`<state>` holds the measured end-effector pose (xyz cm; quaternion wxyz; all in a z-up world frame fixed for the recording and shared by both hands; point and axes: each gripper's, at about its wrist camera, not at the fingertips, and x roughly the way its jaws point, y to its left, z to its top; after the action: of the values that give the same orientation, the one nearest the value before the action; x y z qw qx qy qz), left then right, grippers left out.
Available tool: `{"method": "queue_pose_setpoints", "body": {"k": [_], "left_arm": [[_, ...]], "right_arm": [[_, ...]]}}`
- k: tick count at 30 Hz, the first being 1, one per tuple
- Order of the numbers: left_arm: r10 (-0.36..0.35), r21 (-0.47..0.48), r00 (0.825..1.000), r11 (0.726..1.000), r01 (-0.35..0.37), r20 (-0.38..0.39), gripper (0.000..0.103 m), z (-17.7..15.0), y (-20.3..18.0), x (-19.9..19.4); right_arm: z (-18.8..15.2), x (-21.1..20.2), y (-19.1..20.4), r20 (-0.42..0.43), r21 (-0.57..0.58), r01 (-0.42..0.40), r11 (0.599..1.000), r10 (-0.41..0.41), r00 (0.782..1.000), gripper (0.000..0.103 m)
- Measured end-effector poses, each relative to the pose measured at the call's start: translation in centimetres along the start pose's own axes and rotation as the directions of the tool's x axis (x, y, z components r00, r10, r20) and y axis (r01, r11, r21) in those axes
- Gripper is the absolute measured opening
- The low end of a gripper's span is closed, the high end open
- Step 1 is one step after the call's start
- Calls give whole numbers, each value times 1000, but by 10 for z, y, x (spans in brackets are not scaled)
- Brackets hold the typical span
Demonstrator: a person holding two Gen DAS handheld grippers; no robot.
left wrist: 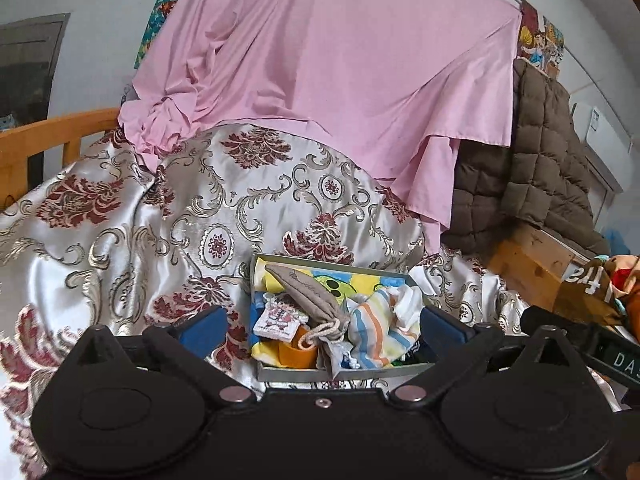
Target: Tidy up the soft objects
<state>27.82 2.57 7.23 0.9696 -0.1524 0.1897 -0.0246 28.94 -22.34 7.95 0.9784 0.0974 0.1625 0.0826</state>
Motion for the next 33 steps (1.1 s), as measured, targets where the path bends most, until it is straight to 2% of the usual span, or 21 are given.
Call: {"method": "queue_pose_setpoints", "body": {"k": [16,33], "left_arm": [[44,58,998,997,-46,33,102,-35,7,-70],[61,72,997,995,-65,56,102,-58,9,-120]], "right_arm": [[-27,-70,11,13,-47,18,999,-17,1000,103],[-48,-121,11,22,-51,29,998,-28,999,103]]}}
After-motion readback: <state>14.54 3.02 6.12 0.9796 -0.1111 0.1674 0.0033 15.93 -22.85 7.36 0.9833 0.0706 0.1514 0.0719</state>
